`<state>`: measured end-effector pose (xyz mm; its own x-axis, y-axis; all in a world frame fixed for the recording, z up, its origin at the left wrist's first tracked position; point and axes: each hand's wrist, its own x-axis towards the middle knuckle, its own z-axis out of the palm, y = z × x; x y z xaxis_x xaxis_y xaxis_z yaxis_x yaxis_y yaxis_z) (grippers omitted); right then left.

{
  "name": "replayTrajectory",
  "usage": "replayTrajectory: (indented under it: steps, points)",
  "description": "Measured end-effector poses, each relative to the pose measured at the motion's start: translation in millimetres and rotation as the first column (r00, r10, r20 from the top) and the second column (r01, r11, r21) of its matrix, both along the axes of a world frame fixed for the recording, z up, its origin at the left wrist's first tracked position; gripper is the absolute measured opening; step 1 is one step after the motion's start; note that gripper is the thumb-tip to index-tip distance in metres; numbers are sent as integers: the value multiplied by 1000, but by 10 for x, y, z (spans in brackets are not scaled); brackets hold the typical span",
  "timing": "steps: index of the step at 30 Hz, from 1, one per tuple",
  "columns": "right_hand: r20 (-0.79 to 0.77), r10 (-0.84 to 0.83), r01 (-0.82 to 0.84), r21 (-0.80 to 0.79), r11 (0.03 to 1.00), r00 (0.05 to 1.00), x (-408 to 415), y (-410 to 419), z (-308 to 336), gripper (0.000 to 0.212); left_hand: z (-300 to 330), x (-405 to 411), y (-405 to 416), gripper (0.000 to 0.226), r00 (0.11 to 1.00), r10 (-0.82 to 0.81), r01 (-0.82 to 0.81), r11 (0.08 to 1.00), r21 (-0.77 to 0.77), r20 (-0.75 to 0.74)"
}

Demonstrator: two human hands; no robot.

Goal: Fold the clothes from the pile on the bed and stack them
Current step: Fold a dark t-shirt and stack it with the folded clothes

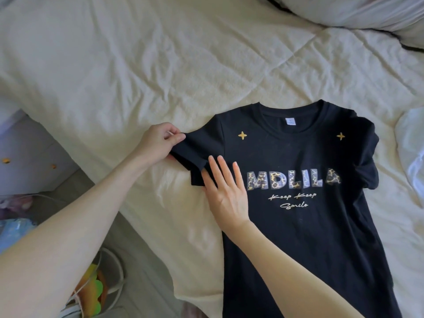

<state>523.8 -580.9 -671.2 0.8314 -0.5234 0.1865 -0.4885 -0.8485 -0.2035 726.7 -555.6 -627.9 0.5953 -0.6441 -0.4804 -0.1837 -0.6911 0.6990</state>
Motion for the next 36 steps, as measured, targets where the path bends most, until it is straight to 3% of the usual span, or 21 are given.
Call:
replayTrajectory:
  steps: [5,10,14,17,21,25,30,33,36]
  points:
    - [214,26,-49,105,993,977,-91,76,66,29,-37,5,48,12,999,38,-38,999,-24,-18]
    - [248,85,-137,201,970,965,-221,176,66,31,-86,72,103,13,998,-13,15,999,-31,68]
    - [77,182,-193,161,968,980,-177,147,-21,32,-145,26,156,9,960,-134,138,990,0,246]
    - [-113,228,-207,172,963,967,-229,188,-11,43,-127,-79,196,17,861,-251,256,965,48,443]
    - [-154,238,-200,228,953,959,-411,200,85,51,-46,-339,257,27,754,-267,253,961,109,600]
    - [-125,87,-52,266,963,988,-831,-3,191,50,-5,-755,271,35,628,-305,302,944,137,716]
    - [-120,-227,252,267,930,966,-1581,-534,297,44,-78,-1403,-72,46,572,-501,516,836,190,650]
    - [-94,-494,498,289,818,864,-1929,-918,310,37,-168,-1735,-347,53,537,-606,595,765,246,587]
    - [-124,-699,678,412,609,704,-2125,-1278,295,39,-301,-1975,-588,59,490,-688,631,704,327,535]
